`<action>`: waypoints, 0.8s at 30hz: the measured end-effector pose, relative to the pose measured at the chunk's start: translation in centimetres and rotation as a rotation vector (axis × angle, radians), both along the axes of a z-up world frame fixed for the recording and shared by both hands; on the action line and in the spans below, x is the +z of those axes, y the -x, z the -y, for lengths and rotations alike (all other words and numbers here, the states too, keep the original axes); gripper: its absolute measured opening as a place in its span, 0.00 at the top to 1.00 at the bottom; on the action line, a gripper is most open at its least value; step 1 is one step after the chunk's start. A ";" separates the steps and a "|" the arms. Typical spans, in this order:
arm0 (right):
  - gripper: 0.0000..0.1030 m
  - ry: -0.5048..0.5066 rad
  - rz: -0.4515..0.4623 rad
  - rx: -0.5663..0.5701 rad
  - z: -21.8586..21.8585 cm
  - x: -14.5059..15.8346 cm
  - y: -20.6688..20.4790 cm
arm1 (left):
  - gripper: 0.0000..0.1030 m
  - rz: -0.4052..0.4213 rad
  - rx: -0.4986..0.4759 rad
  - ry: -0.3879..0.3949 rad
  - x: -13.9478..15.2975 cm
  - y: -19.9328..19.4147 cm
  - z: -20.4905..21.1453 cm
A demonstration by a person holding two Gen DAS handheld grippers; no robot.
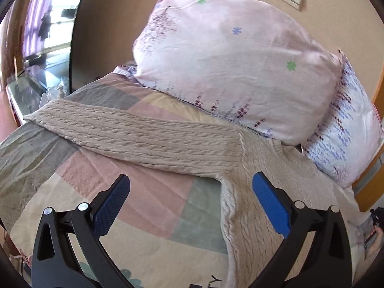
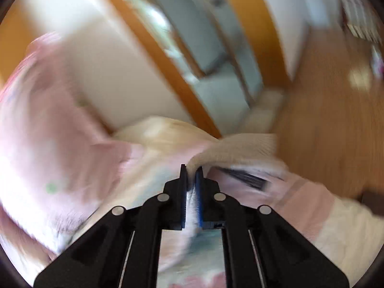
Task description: Fold small clothes
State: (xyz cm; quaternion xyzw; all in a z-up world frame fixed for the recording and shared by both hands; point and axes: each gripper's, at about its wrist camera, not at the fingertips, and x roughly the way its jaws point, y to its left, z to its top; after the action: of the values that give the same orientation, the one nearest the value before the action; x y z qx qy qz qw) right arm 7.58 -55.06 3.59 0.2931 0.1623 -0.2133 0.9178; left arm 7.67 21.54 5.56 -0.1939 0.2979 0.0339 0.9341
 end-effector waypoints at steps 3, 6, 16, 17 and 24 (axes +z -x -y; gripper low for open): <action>0.94 0.148 0.116 0.312 -11.1 4.6 -1.6 | 0.01 0.008 0.060 0.109 -0.4 -0.3 -2.6; 0.93 0.237 0.133 0.674 -23.7 5.3 -3.6 | 0.03 0.016 0.116 0.182 -0.8 -0.7 -4.6; 0.34 0.193 -0.112 0.982 -35.3 -0.7 -6.1 | 0.35 -0.046 0.305 0.418 -4.0 -1.9 -13.1; 0.34 0.176 -0.105 0.962 -34.1 0.1 -5.9 | 0.38 -0.054 0.339 0.442 -4.4 -2.0 -14.3; 0.25 0.163 -0.067 0.787 -27.6 1.3 -4.1 | 0.50 -0.040 0.546 0.675 -7.0 -1.5 -19.9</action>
State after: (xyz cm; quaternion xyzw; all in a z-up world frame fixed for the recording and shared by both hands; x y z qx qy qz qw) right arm 11.68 -27.43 4.90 0.1275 0.2746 0.1329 0.9437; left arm 9.16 41.48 -1.40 -0.5596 0.2480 0.1841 0.7691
